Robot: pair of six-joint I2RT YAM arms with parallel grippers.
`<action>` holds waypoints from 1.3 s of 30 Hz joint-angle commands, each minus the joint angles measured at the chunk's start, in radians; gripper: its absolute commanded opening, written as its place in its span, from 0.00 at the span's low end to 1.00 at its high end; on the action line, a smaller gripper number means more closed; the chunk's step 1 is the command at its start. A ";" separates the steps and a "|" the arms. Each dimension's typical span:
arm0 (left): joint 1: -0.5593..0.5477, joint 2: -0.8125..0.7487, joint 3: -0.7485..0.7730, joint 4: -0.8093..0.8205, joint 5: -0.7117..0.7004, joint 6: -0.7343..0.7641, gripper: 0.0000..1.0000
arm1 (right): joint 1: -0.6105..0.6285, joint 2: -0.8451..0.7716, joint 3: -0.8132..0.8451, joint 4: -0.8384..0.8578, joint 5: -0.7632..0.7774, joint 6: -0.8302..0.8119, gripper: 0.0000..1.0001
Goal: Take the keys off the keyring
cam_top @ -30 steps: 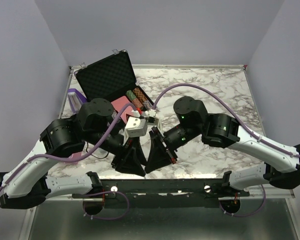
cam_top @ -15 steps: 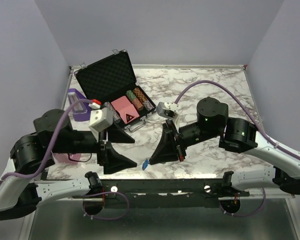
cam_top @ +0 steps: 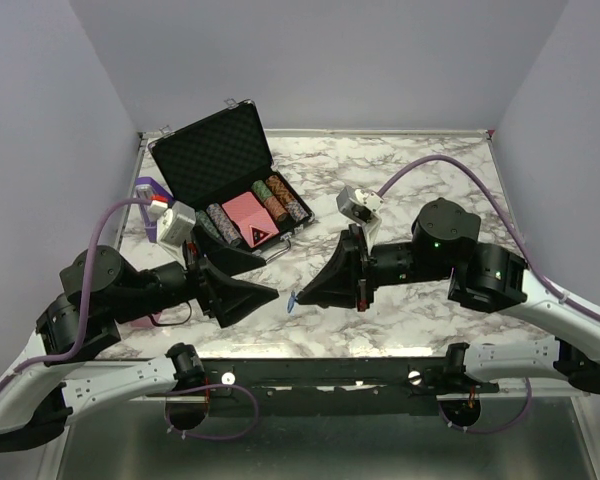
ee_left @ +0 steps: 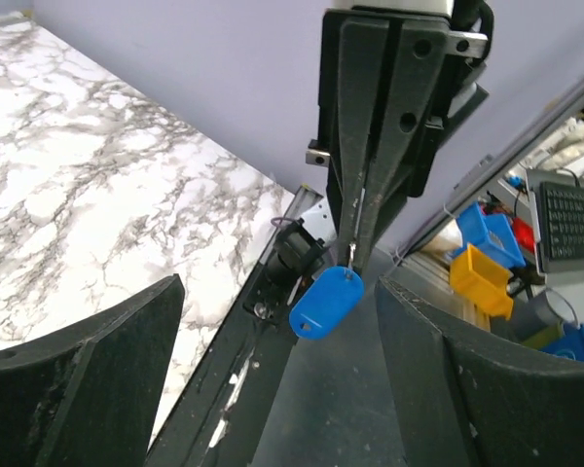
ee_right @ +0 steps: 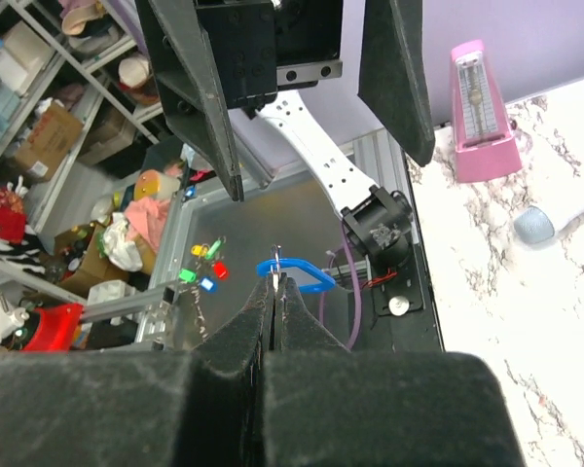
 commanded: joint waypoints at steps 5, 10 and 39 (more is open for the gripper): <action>-0.003 -0.031 -0.031 0.102 -0.143 -0.064 0.88 | -0.001 -0.039 -0.062 0.146 0.076 0.041 0.01; -0.002 -0.031 -0.043 0.124 -0.134 -0.067 0.88 | -0.001 -0.066 -0.089 0.206 0.090 0.073 0.01; -0.003 0.047 -0.034 0.354 0.006 -0.134 0.62 | -0.001 -0.105 -0.154 0.441 0.151 0.110 0.01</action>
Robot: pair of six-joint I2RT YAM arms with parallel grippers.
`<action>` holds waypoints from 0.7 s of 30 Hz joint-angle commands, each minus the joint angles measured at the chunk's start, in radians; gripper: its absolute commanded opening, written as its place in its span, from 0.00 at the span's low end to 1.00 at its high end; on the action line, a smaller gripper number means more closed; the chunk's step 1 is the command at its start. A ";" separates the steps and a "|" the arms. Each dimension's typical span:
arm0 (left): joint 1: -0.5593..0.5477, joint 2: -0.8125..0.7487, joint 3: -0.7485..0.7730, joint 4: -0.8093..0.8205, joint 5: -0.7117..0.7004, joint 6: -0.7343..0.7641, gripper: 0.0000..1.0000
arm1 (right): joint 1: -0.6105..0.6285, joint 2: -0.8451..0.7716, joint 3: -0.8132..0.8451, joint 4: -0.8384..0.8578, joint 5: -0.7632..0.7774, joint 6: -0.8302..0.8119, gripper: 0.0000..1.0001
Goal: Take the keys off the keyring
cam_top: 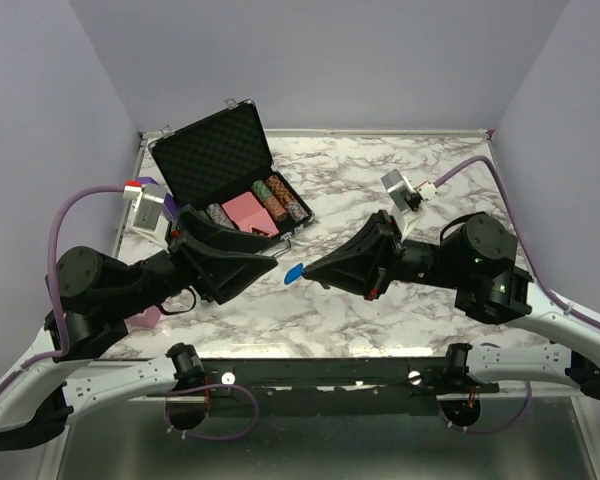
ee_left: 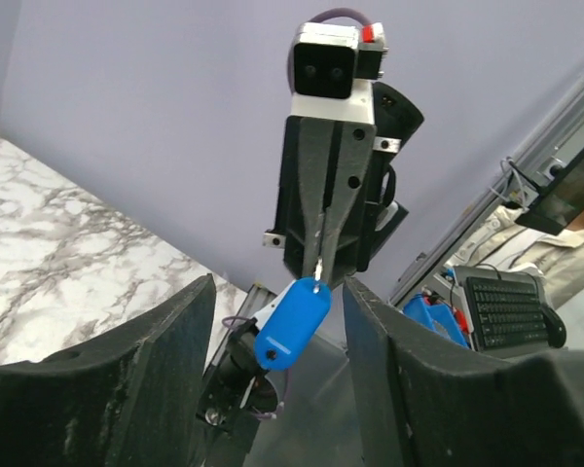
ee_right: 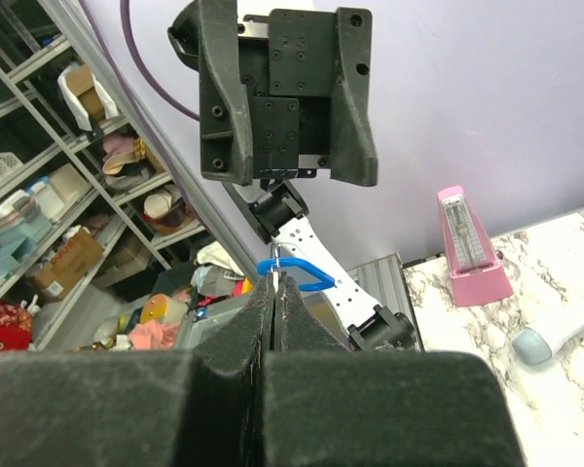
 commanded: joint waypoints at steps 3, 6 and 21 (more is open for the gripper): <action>-0.003 0.063 0.009 0.058 0.100 -0.018 0.59 | 0.000 0.014 0.024 0.036 -0.006 -0.007 0.01; -0.004 0.069 0.007 0.062 0.118 -0.017 0.57 | 0.000 0.010 0.024 0.032 -0.005 -0.005 0.01; -0.005 0.093 0.021 0.026 0.133 -0.001 0.43 | 0.000 0.034 0.041 0.022 -0.028 -0.005 0.01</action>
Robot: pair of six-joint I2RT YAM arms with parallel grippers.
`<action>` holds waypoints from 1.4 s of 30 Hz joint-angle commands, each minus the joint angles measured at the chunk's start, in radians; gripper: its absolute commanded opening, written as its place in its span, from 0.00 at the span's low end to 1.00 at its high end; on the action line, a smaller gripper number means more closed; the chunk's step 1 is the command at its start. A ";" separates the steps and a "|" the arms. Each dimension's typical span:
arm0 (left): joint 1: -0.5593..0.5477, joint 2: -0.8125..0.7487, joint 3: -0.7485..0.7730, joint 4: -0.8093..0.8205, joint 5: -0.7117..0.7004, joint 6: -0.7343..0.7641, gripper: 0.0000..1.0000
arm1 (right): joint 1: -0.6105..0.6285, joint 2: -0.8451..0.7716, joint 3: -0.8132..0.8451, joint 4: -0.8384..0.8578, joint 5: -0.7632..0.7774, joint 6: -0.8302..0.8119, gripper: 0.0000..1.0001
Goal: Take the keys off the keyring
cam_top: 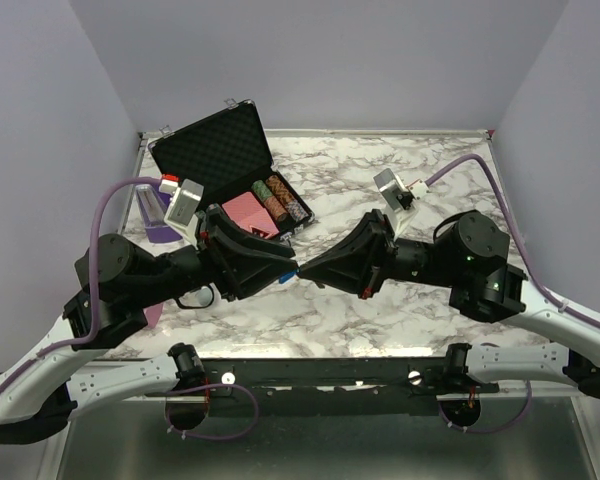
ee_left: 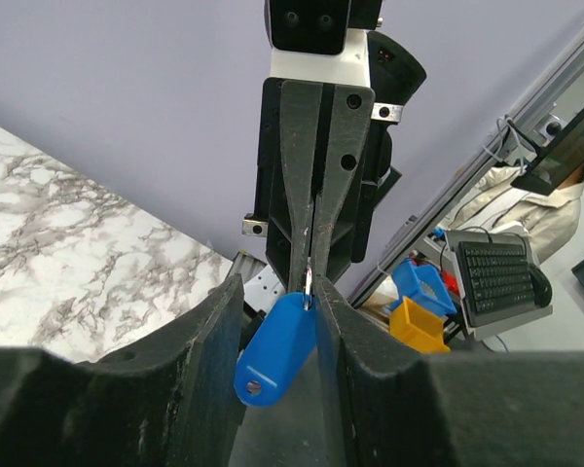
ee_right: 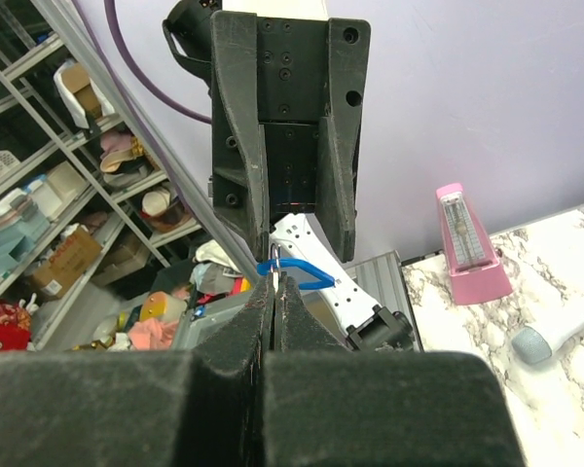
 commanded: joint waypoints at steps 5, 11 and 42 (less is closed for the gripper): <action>-0.007 0.021 0.027 -0.012 0.029 0.012 0.34 | 0.000 0.011 0.039 0.008 -0.032 -0.005 0.01; -0.011 0.029 0.030 -0.023 0.018 0.013 0.08 | -0.001 0.011 0.042 0.007 -0.039 -0.007 0.01; -0.013 0.152 0.254 -0.520 0.352 0.240 0.00 | -0.001 0.206 0.261 -0.268 -0.419 -0.056 0.01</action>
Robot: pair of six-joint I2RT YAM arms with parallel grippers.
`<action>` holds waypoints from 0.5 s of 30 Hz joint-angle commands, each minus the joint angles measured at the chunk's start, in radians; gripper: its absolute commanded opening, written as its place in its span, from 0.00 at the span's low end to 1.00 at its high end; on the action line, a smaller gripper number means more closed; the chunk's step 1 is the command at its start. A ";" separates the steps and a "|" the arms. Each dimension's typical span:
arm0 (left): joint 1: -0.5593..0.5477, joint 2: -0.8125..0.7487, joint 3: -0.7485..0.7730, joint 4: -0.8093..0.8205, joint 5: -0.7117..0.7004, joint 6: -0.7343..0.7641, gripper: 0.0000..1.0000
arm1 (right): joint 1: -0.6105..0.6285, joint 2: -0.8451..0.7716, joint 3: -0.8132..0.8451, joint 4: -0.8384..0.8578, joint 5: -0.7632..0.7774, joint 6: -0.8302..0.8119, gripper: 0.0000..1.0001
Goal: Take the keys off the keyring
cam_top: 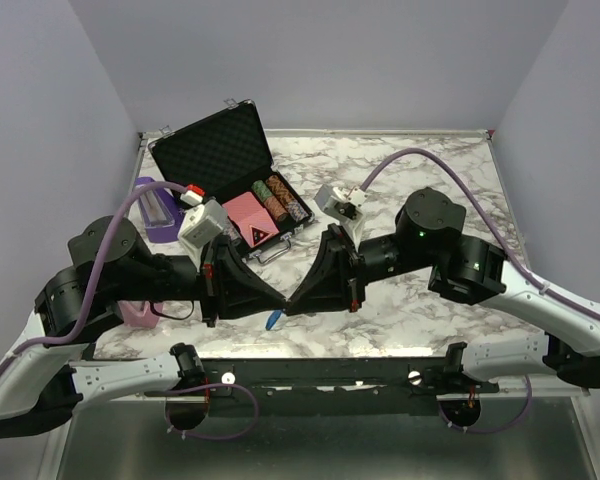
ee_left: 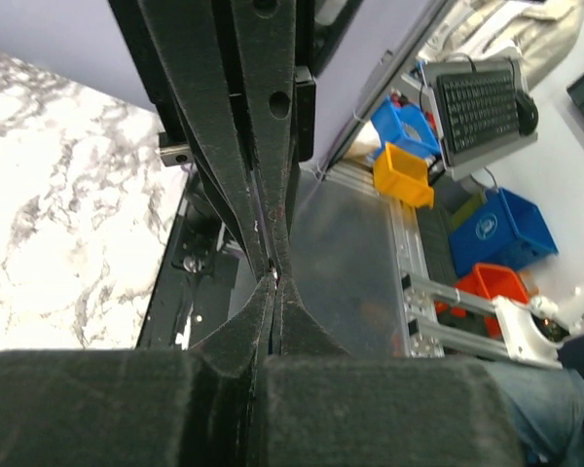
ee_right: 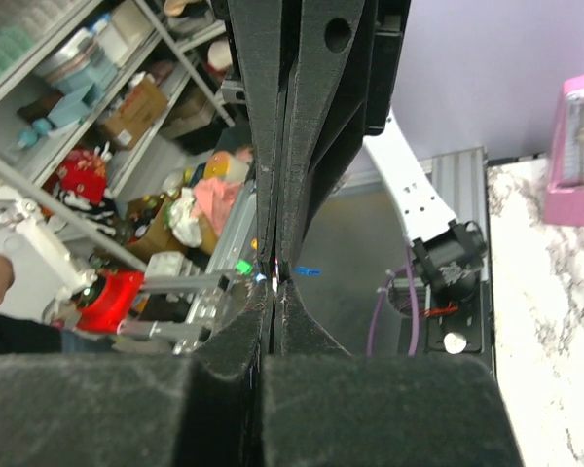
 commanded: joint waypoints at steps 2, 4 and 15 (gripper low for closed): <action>-0.002 0.065 -0.001 -0.107 0.132 0.085 0.00 | 0.003 0.040 0.054 -0.018 -0.105 -0.007 0.01; -0.002 0.074 0.002 -0.119 0.173 0.102 0.00 | 0.004 0.049 0.063 -0.031 -0.125 -0.010 0.01; 0.001 0.106 -0.007 -0.181 0.308 0.148 0.00 | 0.005 0.103 0.129 -0.104 -0.202 -0.030 0.01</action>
